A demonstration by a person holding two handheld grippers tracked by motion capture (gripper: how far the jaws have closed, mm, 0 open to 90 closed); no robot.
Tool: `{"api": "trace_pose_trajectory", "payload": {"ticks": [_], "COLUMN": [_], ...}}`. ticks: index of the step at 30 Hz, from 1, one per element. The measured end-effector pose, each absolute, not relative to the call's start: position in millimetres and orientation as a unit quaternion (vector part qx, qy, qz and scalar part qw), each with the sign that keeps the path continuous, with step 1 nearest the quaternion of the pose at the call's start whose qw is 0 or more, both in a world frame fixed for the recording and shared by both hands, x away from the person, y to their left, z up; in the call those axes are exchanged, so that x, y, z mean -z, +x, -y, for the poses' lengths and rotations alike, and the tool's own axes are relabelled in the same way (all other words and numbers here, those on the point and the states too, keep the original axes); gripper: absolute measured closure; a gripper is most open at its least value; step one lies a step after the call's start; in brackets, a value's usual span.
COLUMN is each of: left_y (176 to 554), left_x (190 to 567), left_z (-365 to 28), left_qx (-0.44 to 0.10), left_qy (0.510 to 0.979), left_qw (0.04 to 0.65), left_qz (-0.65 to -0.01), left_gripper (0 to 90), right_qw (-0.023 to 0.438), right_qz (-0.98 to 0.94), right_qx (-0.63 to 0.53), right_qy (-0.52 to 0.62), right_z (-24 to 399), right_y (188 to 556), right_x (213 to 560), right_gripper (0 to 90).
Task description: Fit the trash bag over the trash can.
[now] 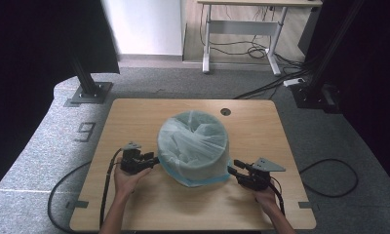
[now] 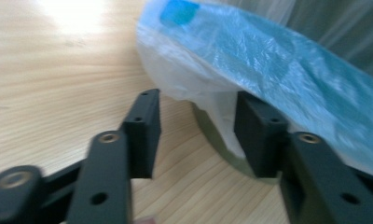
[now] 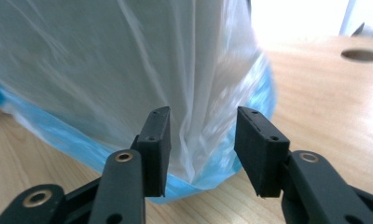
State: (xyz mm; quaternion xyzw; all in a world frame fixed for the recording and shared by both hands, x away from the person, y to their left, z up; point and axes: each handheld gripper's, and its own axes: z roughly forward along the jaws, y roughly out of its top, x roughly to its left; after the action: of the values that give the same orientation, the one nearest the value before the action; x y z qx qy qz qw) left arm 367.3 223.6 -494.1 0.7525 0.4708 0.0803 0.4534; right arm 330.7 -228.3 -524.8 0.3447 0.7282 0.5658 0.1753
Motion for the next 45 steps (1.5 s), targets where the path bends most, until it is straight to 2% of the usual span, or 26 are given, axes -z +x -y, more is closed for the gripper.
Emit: {"api": "trace_pose_trajectory", "payload": {"ticks": [5,17,26,30,45], "left_y": [356,344,367,383,434], "left_x": [478,414,364,350,333], "left_z": [-241,-247,-220,-200,-114], "left_qx": [-0.091,-0.116,-0.097,-0.064,-0.035], "left_qy": [0.739,0.759,0.774,0.782,0.835], "left_qw": [0.485,0.515,0.524,0.53,0.462], "left_qz": [-0.459,-0.381,-0.342,-0.321,-0.296], "left_gripper": [41.4,28.4,25.9,26.7,27.7], "right_qw": [0.187,0.183,0.184,0.179,0.175], "right_qz": [-0.732,-0.741,-0.728,-0.733,-0.742], "right_qx": [-0.566,-0.556,-0.559,-0.556,-0.548], "right_qy": [0.331,0.329,0.351,0.348,0.344], "right_z": [233,250,257,257,253], "right_y": [322,317,319,320,318], "right_x": [520,519,517,518,518], "right_gripper": [49.7,48.3,48.1,48.1,48.0]}}
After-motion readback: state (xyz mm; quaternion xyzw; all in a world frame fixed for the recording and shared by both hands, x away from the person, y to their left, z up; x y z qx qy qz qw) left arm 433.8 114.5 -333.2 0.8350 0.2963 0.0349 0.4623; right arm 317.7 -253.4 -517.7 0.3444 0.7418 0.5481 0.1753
